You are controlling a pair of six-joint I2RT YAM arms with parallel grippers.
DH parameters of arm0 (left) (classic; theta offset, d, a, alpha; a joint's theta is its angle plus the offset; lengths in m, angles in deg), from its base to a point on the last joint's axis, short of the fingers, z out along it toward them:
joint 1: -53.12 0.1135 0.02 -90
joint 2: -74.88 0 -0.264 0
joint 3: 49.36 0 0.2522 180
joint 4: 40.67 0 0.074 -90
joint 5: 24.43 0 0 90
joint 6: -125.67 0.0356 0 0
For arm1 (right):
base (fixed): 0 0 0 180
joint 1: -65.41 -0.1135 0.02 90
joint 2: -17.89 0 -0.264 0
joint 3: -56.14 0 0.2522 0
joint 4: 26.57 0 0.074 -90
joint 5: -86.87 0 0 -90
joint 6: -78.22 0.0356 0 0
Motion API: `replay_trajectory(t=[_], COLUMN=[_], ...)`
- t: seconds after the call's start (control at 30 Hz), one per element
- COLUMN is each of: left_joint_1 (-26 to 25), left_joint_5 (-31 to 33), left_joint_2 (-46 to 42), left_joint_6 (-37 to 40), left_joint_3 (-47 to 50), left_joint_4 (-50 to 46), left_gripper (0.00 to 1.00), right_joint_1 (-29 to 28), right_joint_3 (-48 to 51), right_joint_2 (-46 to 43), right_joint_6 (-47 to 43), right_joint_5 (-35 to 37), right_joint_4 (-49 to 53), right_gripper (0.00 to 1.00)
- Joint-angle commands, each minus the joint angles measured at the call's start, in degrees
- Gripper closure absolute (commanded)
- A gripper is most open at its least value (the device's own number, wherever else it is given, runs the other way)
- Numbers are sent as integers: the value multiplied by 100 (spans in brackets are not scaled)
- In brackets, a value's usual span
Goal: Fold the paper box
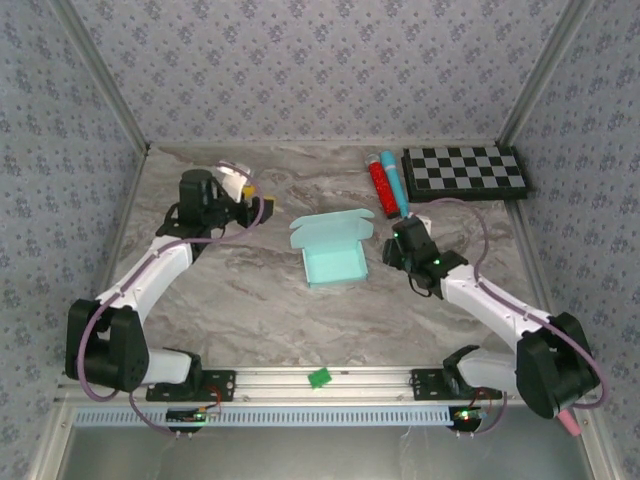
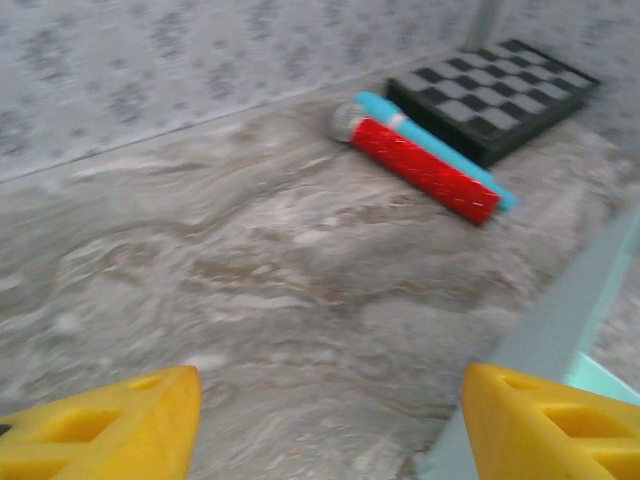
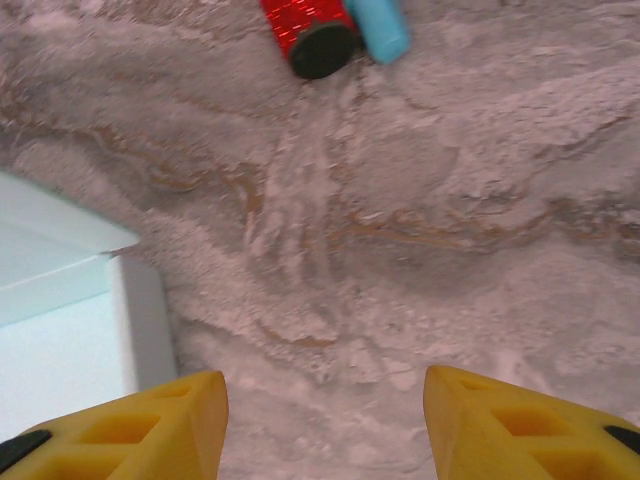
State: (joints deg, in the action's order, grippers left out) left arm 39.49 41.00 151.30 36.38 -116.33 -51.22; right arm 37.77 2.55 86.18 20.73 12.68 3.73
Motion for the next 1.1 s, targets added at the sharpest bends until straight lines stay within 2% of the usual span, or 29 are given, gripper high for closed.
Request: replay_trajectory(t=[0.0, 0.1, 0.27, 0.6, 0.8, 1.07], left_joint_1=[142, 327, 831, 1581, 1804, 1916], left_joint_5=[1242, 2008, 2336, 2153, 2003, 1780], left_joint_2=[72, 386, 1166, 3173, 4384, 5854], left_joint_6=[-452, -837, -1460, -1536, -1428, -1433], left_joint_3=[-367, -847, -1807, -3697, -5029, -6974], left_joint_4=[-212, -865, -1989, -3170, -3755, -4697], left_gripper=[30, 30, 34, 40, 52, 53], right_joint_1=[259, 453, 602, 694, 716, 714], right_joint_3=[135, 181, 222, 265, 282, 311], right_joint_2=[-209, -255, -246, -211, -211, -211], right_joint_6=[-96, -161, -165, -100, -83, -45], right_joint_5=[-53, -223, -376, -518, -567, -708], right_joint_4=[162, 206, 224, 251, 205, 150], right_gripper=[44, 44, 44, 44, 43, 43])
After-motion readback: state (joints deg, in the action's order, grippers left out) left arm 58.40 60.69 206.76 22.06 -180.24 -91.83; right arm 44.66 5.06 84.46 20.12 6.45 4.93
